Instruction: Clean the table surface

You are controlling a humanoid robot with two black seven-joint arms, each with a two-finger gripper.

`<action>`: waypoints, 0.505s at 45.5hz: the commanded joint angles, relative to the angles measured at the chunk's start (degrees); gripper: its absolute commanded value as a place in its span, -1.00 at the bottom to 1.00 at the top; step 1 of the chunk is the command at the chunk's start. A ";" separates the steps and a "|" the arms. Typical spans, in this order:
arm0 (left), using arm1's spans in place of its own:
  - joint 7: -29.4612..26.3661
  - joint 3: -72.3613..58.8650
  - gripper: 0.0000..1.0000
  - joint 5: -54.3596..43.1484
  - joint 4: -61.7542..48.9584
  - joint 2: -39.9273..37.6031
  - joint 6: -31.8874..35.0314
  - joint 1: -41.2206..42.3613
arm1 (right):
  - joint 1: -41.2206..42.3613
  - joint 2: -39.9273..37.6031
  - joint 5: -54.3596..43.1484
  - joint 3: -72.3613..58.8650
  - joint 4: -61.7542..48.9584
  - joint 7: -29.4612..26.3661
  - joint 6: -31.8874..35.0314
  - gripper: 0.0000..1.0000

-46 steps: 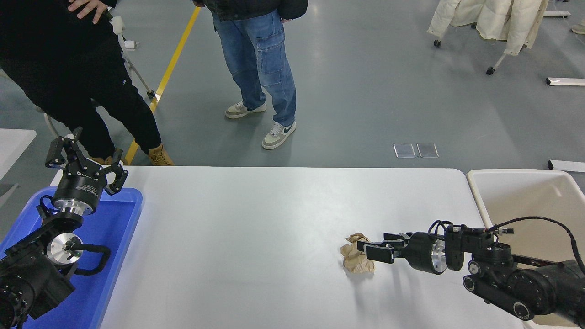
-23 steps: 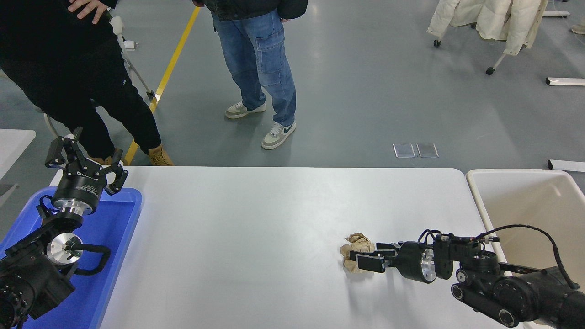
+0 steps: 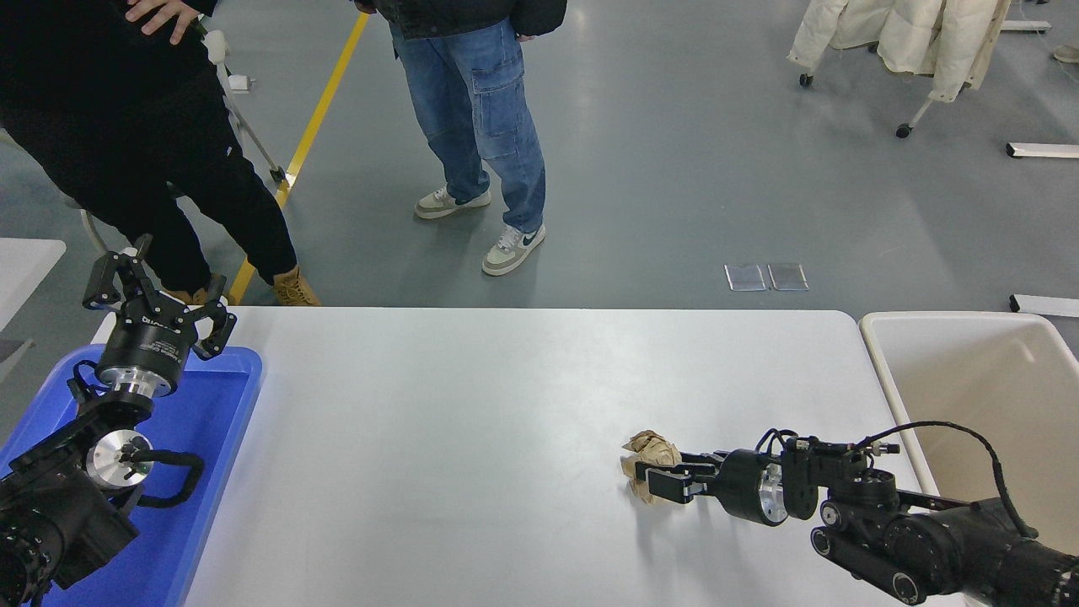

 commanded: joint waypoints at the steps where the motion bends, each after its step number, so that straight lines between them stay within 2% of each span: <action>1: 0.00 0.00 1.00 0.00 0.04 0.00 0.00 0.00 | 0.05 -0.13 0.50 0.34 -0.63 0.11 -0.04 -1.00; 11: 0.00 0.00 1.00 0.00 0.03 0.00 0.00 0.00 | 0.22 -1.54 1.56 2.09 0.51 0.29 0.05 -1.00; 23: 0.00 0.00 1.00 0.00 -0.05 0.00 0.00 0.00 | 1.36 -6.81 3.14 3.24 7.63 -0.07 1.02 -1.00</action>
